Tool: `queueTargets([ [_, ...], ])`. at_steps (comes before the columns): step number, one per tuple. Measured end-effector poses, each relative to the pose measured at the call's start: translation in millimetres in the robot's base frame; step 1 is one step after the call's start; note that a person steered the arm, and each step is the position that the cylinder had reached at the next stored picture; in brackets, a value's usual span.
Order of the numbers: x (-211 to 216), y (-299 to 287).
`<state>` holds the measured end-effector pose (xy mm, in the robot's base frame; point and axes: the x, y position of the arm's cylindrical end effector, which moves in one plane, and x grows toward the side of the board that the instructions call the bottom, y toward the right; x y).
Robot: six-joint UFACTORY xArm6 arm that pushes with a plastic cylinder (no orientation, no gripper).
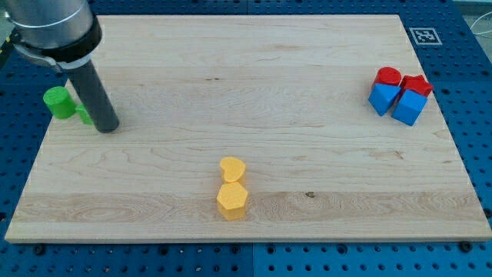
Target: Move blue cube along with blue triangle towards top right
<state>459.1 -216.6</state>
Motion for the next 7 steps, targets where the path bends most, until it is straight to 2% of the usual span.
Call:
queueTargets([
  [2, -18, -22],
  [3, -12, -8],
  [6, 5, 123],
  [7, -16, 154],
])
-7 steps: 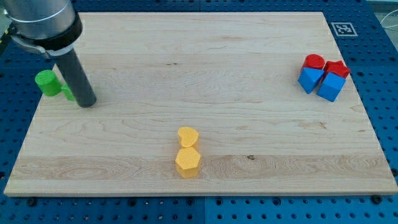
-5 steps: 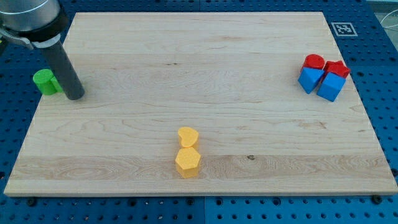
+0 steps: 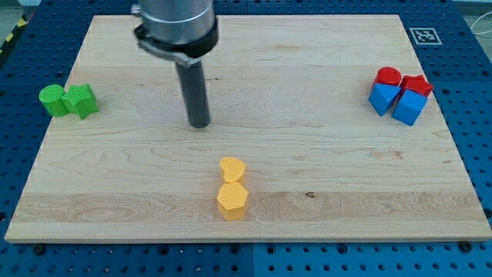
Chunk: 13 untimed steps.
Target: Move blue cube along with blue triangle towards top right
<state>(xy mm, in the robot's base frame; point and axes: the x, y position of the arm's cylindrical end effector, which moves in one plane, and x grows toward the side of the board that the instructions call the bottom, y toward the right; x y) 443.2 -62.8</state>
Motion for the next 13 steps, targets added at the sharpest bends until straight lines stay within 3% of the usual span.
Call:
queueTargets([
  [2, -25, 74],
  [6, 74, 227],
  [8, 85, 320],
  [13, 5, 312],
])
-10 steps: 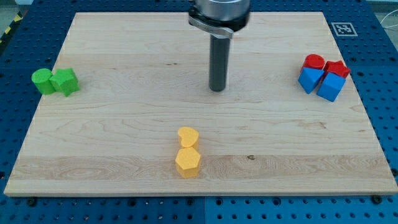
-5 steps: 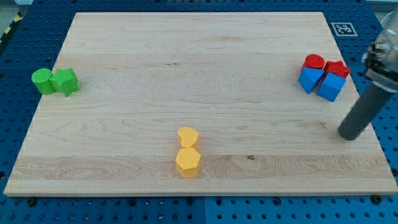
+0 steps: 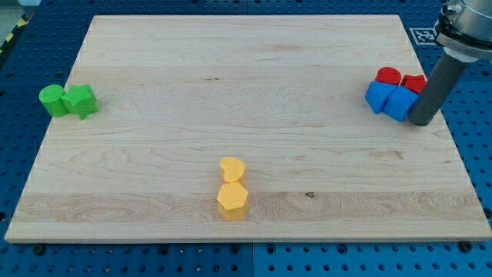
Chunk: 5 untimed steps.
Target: Move blue cube along with blue triangle towards top right
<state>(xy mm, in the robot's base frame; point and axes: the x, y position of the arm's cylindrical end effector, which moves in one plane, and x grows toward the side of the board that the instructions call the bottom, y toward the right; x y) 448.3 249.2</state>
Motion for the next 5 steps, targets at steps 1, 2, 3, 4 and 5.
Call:
queueTargets([
  [1, -4, -20],
  [2, -8, -42],
  [3, -14, -60],
  [4, -27, -72],
  [5, -49, -81],
])
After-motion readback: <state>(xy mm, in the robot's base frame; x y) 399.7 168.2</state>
